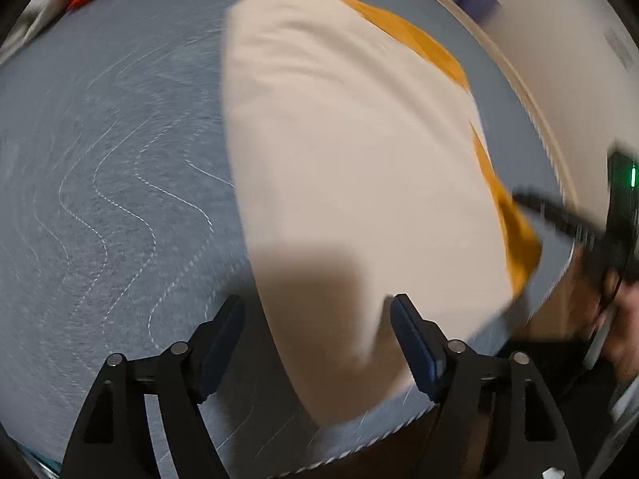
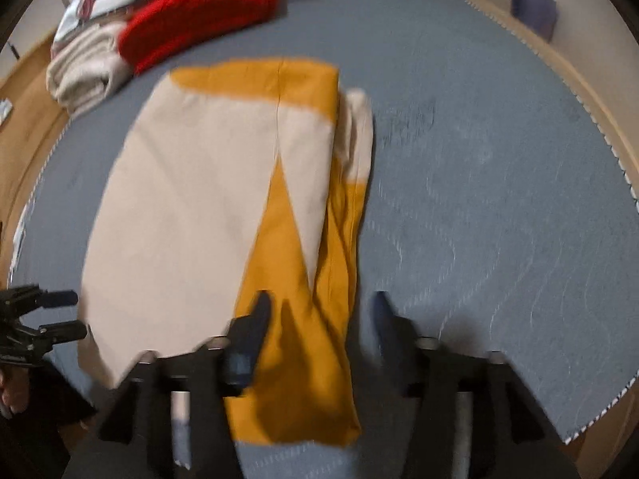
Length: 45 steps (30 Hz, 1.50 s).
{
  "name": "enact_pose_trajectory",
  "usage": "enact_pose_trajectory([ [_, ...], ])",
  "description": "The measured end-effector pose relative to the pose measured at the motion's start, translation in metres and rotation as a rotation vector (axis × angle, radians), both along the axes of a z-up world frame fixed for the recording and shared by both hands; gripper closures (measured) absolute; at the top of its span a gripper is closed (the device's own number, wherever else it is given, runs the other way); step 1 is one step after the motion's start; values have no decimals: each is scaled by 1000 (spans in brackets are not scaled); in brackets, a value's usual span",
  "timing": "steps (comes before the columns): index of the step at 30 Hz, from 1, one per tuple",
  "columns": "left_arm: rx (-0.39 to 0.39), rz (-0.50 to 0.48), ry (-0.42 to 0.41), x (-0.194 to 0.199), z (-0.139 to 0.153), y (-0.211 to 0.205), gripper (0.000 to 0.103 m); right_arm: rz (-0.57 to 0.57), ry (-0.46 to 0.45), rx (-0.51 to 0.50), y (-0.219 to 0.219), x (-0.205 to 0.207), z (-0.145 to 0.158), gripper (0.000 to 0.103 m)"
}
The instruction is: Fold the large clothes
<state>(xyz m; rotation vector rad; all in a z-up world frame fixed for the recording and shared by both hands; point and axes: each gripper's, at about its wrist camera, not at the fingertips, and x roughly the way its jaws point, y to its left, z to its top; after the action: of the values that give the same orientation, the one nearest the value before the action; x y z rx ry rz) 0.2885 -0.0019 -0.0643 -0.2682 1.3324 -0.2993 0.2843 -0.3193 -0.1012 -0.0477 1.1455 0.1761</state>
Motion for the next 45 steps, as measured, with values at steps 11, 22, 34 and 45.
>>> enact_pose_trajectory([
  [11, -344, 247, 168, 70, -72, 28, 17, -177, 234, 149, -15, 50, -61, 39],
  [22, -369, 233, 27, 104, -56, 26, 57, -236, 267, 343, -20, 72, -78, 83],
  [34, -191, 393, 7, 101, -25, 115, 51, -32, 21, 315, 71, 91, -39, 91],
  [45, 105, -11, -71, 58, 2, 67, 52, -30, 68, 92, 79, 92, -47, 72],
])
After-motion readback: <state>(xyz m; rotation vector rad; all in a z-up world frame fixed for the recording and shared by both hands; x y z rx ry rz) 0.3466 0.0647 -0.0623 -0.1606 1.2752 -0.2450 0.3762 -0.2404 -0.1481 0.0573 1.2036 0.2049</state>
